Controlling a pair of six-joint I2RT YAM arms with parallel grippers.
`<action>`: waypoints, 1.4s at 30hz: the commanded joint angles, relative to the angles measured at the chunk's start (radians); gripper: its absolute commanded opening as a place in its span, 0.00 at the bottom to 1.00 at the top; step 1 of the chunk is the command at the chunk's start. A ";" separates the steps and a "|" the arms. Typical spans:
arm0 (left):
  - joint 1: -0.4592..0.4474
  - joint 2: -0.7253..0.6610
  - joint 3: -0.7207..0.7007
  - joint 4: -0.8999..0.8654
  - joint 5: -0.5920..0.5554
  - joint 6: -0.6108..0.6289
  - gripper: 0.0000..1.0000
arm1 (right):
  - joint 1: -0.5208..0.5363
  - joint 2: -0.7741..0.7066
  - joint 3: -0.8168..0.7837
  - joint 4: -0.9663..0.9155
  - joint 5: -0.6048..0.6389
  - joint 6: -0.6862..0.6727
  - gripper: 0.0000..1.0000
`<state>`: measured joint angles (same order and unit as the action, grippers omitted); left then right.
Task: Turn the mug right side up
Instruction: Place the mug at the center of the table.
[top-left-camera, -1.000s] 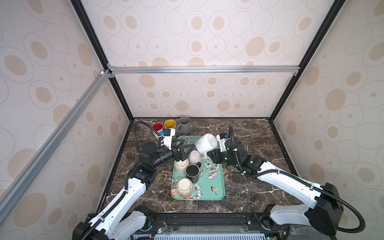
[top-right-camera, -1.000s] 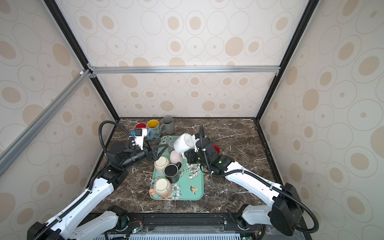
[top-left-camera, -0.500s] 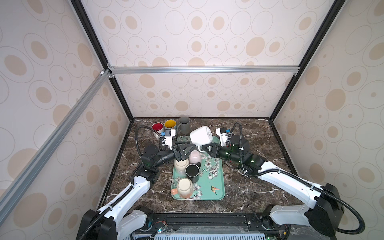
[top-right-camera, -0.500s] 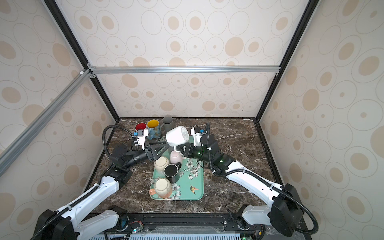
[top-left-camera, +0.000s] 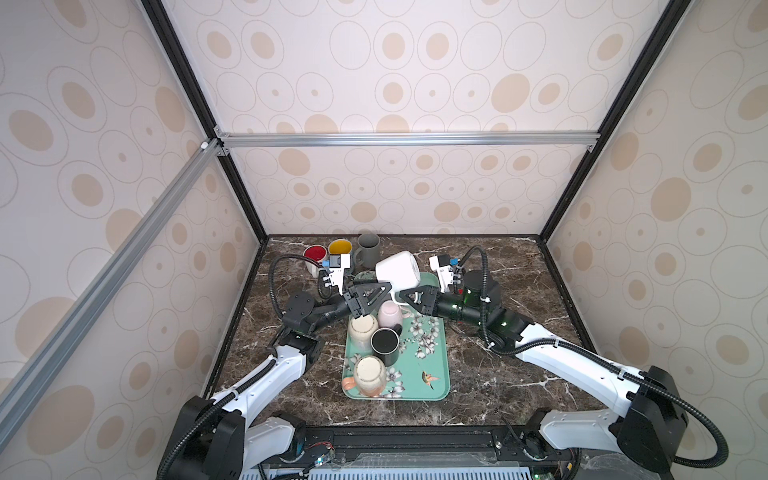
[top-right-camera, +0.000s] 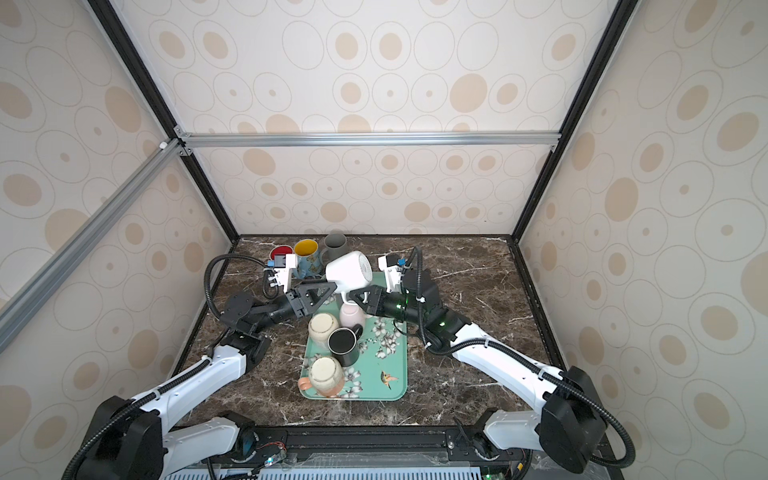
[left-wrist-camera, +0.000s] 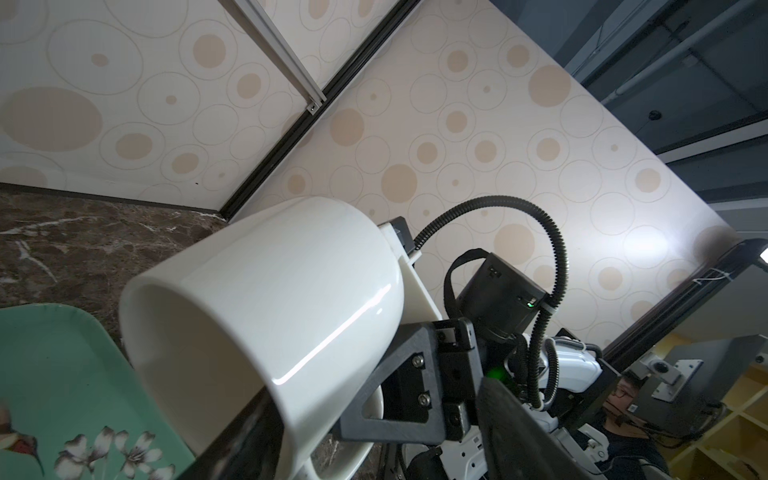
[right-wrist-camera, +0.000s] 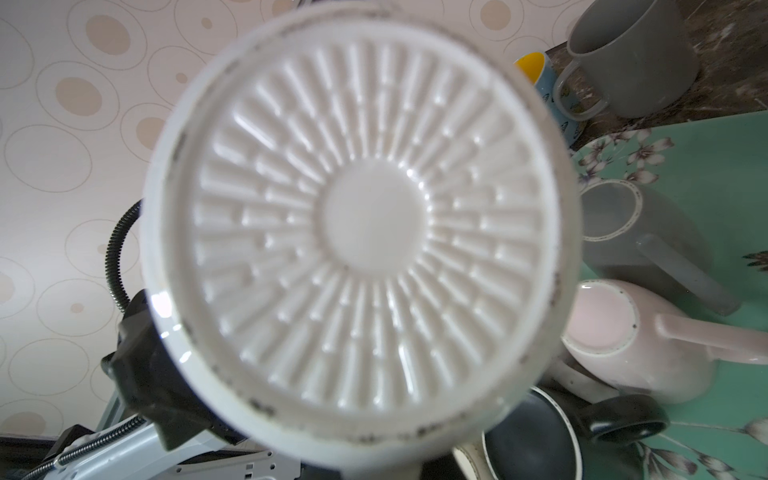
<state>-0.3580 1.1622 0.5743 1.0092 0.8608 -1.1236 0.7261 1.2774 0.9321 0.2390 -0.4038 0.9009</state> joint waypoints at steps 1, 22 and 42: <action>0.008 0.012 0.040 0.128 0.044 -0.077 0.64 | -0.003 0.010 0.030 0.158 -0.061 0.027 0.00; 0.009 0.106 0.096 0.433 0.148 -0.287 0.13 | -0.014 0.095 0.060 0.211 -0.148 0.111 0.02; 0.010 0.083 0.137 0.229 0.149 -0.151 0.00 | -0.022 0.058 0.075 0.042 -0.094 0.013 0.40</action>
<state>-0.3340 1.2842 0.6472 1.2354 0.9684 -1.3266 0.7155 1.3613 0.9668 0.2962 -0.5526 0.9466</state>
